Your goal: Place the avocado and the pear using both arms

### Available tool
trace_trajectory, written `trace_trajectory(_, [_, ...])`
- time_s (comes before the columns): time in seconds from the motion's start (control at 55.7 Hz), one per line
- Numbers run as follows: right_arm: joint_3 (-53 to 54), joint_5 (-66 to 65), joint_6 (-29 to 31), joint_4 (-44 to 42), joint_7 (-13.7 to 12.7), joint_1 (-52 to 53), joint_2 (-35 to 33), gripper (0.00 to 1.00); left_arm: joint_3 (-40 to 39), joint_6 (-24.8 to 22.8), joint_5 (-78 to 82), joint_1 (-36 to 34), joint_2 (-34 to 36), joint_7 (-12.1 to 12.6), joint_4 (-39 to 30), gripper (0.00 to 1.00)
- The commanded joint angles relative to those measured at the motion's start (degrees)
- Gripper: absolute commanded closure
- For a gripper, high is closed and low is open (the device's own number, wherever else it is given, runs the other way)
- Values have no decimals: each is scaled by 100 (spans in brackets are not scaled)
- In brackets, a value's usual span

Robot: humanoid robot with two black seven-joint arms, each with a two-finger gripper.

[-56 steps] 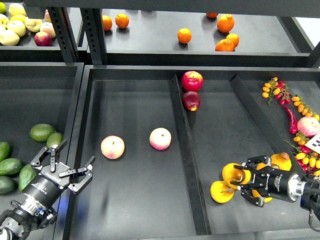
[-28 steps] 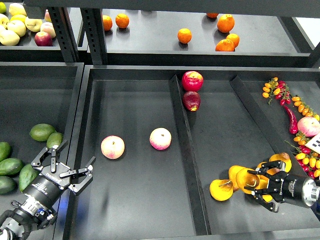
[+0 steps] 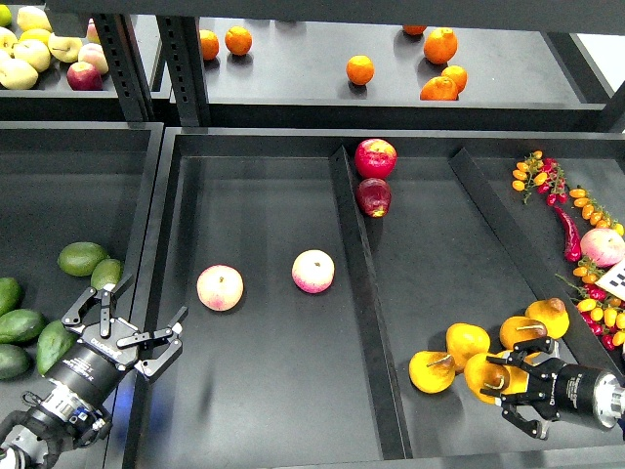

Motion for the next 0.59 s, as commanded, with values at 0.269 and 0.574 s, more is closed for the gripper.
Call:
trace_trajectory(0.269, [1, 11, -51, -65, -1, -5, 24, 30, 17, 0, 0, 4, 0, 0, 0, 1])
trace_trajectory(0.574, [369, 63, -87, -12, -1, 39, 6, 15, 61, 0, 17, 4, 0, 0, 0, 1])
